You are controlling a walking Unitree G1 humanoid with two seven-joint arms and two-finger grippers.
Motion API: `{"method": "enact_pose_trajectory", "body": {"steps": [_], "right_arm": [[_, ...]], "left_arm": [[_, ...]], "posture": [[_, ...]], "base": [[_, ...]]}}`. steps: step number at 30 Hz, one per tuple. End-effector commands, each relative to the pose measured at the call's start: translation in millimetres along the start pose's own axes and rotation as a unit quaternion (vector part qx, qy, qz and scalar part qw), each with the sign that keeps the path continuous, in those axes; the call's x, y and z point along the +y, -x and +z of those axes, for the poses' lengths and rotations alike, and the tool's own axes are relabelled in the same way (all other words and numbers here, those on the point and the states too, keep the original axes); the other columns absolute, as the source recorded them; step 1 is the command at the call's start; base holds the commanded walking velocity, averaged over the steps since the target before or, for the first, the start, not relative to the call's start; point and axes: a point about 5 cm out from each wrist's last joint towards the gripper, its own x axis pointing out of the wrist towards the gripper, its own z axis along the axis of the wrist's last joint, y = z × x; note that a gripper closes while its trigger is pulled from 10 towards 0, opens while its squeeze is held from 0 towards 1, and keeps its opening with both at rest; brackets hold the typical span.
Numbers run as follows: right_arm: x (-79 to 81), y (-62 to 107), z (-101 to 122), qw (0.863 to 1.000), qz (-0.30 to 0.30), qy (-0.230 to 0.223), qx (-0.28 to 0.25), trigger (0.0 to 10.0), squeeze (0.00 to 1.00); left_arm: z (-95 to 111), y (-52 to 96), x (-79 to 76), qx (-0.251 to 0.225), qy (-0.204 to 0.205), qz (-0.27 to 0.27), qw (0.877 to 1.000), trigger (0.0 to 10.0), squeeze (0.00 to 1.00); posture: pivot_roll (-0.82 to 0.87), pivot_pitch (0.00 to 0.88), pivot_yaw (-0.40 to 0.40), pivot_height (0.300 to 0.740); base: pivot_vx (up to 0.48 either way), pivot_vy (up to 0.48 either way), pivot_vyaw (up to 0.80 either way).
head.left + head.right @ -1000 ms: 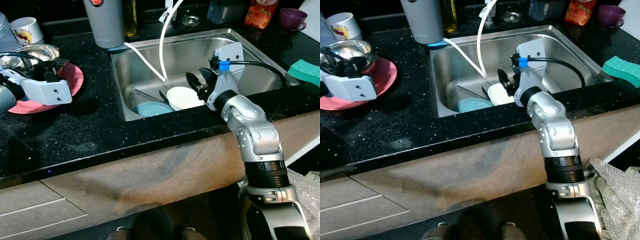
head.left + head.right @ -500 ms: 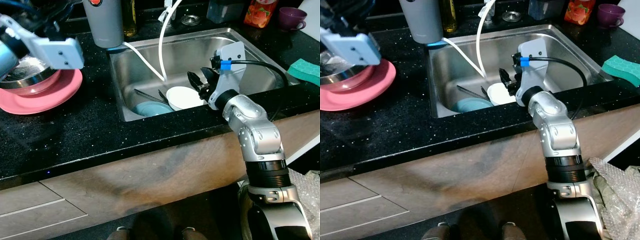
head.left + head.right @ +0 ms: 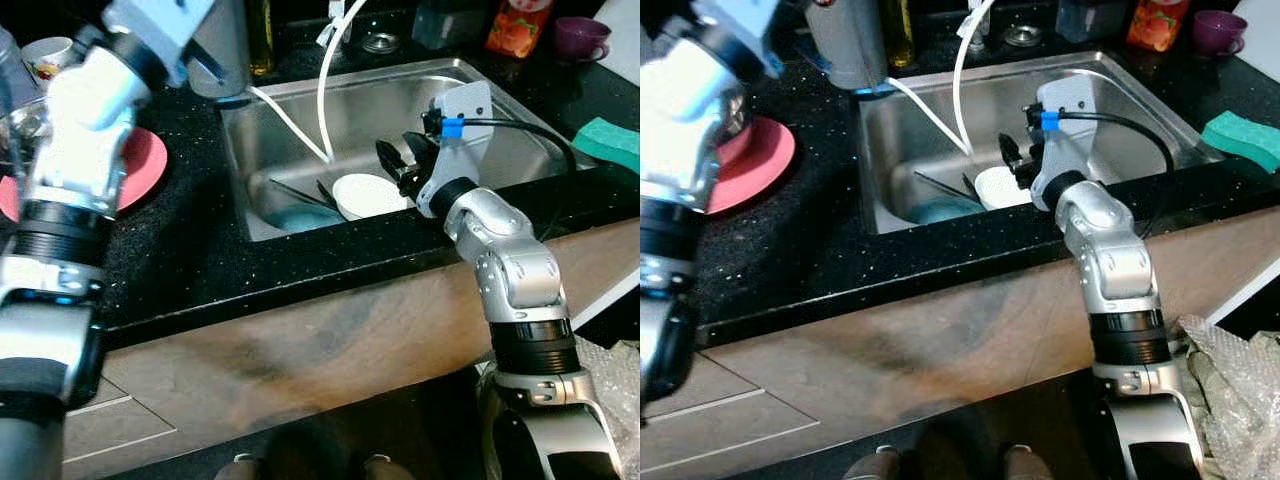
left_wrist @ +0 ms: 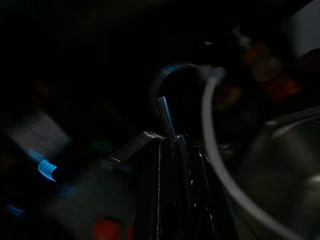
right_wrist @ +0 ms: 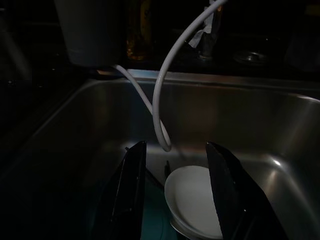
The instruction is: Kitchen organization
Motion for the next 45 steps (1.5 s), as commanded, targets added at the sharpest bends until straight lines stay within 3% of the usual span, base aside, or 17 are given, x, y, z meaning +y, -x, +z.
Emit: {"method": "enact_pose_trajectory", "body": {"steps": [1, 3, 8, 12, 15, 24, 35, 36, 37, 38, 39, 43, 44, 45], "right_arm": [[1.6, 2.2, 0, 1.0, 0.001, -0.002, -0.006, 10.0, 0.0], [1.8, 2.2, 0, 1.0, 0.001, -0.002, -0.006, 10.0, 0.0], [2.1, 3.1, 1, 1.0, -0.003, 0.002, -0.008, 10.0, 0.0], [1.3, 3.6, 1, 1.0, -0.007, 0.002, -0.008, 10.0, 0.0], [2.8, 3.2, 0, 1.0, -0.008, 0.002, -0.008, 10.0, 0.0], [4.3, 3.9, -2, 1.0, -0.005, 0.007, -0.001, 10.0, 0.0], [4.7, 5.4, -5, 1.0, -0.002, 0.002, 0.008, 10.0, 0.0], [4.4, 5.0, -5, 1.0, -0.002, 0.0, 0.009, 10.0, 0.0], [4.4, 5.0, -5, 1.0, -0.002, 0.0, 0.009, 10.0, 0.0], [4.2, 4.8, -5, 1.0, -0.002, 0.0, 0.009, 10.0, 0.0], [4.1, 4.7, -5, 1.0, -0.001, 0.0, 0.008, 10.0, 0.0], [3.2, 4.0, -4, 1.0, -0.002, 0.002, 0.008, 10.0, 0.0], [3.0, 4.0, -3, 1.0, -0.002, 0.002, 0.008, 10.0, 0.0], [2.8, 4.1, -3, 1.0, -0.002, 0.002, 0.007, 10.0, 0.0]], "left_arm": [[-20, 4.5, -9.1, 0.047, 0.048, -0.014, 0.998, 0.0, 0.0], [-21, 4.5, -10.1, 0.05, 0.055, -0.015, 0.997, 0.0, 0.0], [-39, 5.1, -23.4, 0.109, 0.035, -0.051, 0.992, 0.0, 0.0], [-52, 8.3, -33.9, 0.137, 0.052, -0.067, 0.987, 0.0, 0.0], [-66, 12.2, -52.8, 0.161, 0.064, -0.091, 0.981, 0.0, 0.0], [-72, 9.0, -76.0, 0.167, 0.057, -0.118, 0.977, 0.0, 0.0], [-78, 11.8, -85.1, 0.184, 0.035, -0.158, 0.969, 0.0, 0.0], [-82, 15.2, -89.4, 0.197, 0.04, -0.175, 0.964, 4.0, 0.2], [-82, 15.2, -89.4, 0.197, 0.04, -0.175, 0.964, 4.0, 0.2], [-84, 16.4, -91.3, 0.201, 0.042, -0.181, 0.962, 8.5, 0.2], [-85, 17.2, -92.8, 0.204, 0.045, -0.187, 0.96, 10.0, 1.0], [-82, 14.4, -90.3, 0.202, 0.043, -0.186, 0.961, 10.0, 1.0], [-82, 13.4, -88.6, 0.202, 0.042, -0.184, 0.961, 10.0, 0.0], [-80, 11.6, -84.7, 0.201, 0.047, -0.178, 0.962, 10.0, 0.0]], "posture": [[0.04, 0.122, 0.028, 0.74], [0.05, 0.123, 0.03, 0.74], [0.05, 0.127, 0.037, 0.74], [0.05, 0.13, 0.038, 0.74], [0.05, 0.136, 0.041, 0.74], [0.04, 0.151, 0.053, 0.74], [0.04, 0.154, 0.054, 0.74], [0.04, 0.155, 0.052, 0.74], [0.04, 0.155, 0.052, 0.74], [0.04, 0.155, 0.051, 0.74], [0.04, 0.155, 0.051, 0.74], [0.04, 0.154, 0.048, 0.74], [0.04, 0.153, 0.048, 0.74], [0.04, 0.151, 0.048, 0.74]], "base": [[0.0, 0.0, 0.0], [0.0, 0.0, 0.0], [0.0, 0.0, 0.0], [0.0, 0.0, 0.0], [0.0, 0.0, 0.0], [0.0, 0.0, 0.0], [0.0, 0.0, 0.0], [0.0, 0.0, 0.0], [0.0, 0.0, 0.0], [0.0, 0.0, 0.0], [0.0, 0.0, 0.0], [0.0, 0.0, 0.0], [0.0, 0.0, 0.0], [0.0, 0.0, 0.0]]}}
